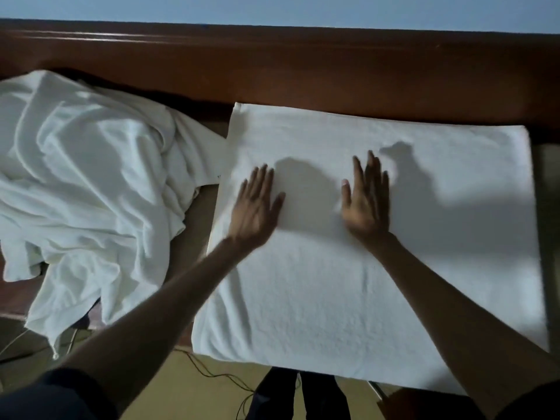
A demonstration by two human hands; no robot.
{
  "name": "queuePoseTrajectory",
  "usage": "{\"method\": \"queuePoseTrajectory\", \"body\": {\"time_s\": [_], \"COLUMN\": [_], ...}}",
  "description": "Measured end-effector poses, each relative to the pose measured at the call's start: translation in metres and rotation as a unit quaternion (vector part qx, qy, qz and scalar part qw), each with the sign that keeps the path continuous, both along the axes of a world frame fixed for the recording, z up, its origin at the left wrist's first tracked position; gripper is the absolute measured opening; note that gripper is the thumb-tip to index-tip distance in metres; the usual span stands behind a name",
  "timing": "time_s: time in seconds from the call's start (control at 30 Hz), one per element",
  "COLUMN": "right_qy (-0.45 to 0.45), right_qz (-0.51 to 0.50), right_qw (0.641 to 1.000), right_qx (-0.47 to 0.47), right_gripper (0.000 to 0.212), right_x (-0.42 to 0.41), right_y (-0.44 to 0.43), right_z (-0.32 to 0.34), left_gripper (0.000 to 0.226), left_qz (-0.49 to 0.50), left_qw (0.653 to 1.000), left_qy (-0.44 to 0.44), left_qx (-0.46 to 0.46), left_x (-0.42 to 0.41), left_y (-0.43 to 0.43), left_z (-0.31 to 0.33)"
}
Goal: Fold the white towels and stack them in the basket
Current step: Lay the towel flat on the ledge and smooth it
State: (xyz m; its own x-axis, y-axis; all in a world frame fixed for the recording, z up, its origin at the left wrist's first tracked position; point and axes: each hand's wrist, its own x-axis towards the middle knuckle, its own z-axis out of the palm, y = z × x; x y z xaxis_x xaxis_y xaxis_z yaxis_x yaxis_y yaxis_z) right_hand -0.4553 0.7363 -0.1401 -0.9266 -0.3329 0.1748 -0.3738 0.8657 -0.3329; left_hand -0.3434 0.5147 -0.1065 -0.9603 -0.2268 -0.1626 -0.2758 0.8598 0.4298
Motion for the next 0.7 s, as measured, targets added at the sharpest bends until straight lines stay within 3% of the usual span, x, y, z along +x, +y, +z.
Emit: {"method": "queuePoseTrajectory", "body": {"time_s": [0.13, 0.37, 0.57, 0.7], "right_qy": [-0.048, 0.004, -0.075, -0.055], "right_qz": [0.039, 0.067, 0.062, 0.057], "right_qw": [0.998, 0.997, 0.993, 0.996], "right_qx": [0.022, 0.033, 0.071, 0.046], "right_gripper": [0.055, 0.057, 0.06, 0.056], "right_x": [0.059, 0.069, 0.069, 0.111], "right_y": [-0.022, -0.001, -0.009, -0.011], "right_z": [-0.012, -0.017, -0.012, -0.008], "left_gripper": [0.068, 0.068, 0.067, 0.067], "left_qz": [-0.054, -0.076, 0.048, -0.016], "left_qw": [0.998, 0.989, 0.995, 0.999], "left_qy": [-0.041, -0.026, -0.024, -0.029], "left_qx": [-0.003, -0.123, -0.085, -0.037], "left_x": [0.082, 0.085, 0.087, 0.135], "left_y": [0.04, -0.037, -0.034, 0.035], "left_z": [-0.023, -0.031, -0.014, -0.008]}}
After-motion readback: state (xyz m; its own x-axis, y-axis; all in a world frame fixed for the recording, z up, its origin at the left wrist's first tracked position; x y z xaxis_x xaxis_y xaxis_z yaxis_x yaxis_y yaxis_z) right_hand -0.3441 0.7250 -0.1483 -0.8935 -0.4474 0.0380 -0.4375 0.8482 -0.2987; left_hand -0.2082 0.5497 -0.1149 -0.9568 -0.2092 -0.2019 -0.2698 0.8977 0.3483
